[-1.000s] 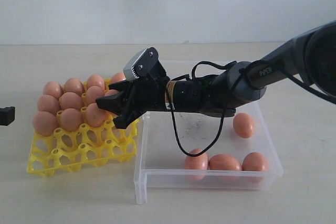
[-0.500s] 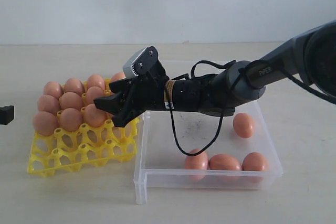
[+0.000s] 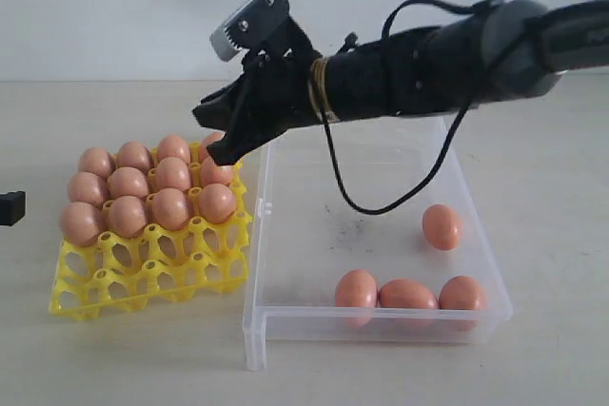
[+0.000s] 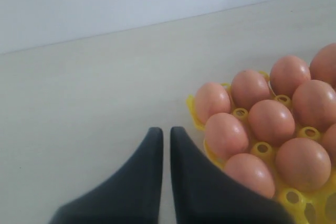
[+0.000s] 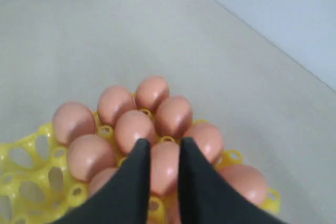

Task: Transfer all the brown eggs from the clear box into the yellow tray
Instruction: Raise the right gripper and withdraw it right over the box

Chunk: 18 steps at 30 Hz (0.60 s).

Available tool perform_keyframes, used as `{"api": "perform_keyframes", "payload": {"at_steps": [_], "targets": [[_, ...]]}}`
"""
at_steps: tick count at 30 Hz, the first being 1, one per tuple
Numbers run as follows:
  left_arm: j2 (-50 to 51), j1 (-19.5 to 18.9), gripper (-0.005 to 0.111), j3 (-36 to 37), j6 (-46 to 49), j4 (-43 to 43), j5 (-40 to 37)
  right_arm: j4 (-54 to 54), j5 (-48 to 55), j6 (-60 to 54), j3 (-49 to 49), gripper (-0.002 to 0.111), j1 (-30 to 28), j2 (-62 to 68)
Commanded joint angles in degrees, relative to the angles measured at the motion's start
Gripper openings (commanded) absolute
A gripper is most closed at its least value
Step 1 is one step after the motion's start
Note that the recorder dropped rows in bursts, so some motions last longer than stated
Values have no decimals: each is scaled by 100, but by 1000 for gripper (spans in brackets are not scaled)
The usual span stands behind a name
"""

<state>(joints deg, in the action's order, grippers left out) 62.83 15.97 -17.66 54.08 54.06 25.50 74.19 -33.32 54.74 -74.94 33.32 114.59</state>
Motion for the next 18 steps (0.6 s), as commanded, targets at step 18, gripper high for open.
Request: {"api": "perform_keyframes", "payload": {"at_steps": [18], "targets": [[-45, -11, 4, 25, -55, 6, -29, 53, 7682, -1552, 1197, 0, -417, -1792]]}}
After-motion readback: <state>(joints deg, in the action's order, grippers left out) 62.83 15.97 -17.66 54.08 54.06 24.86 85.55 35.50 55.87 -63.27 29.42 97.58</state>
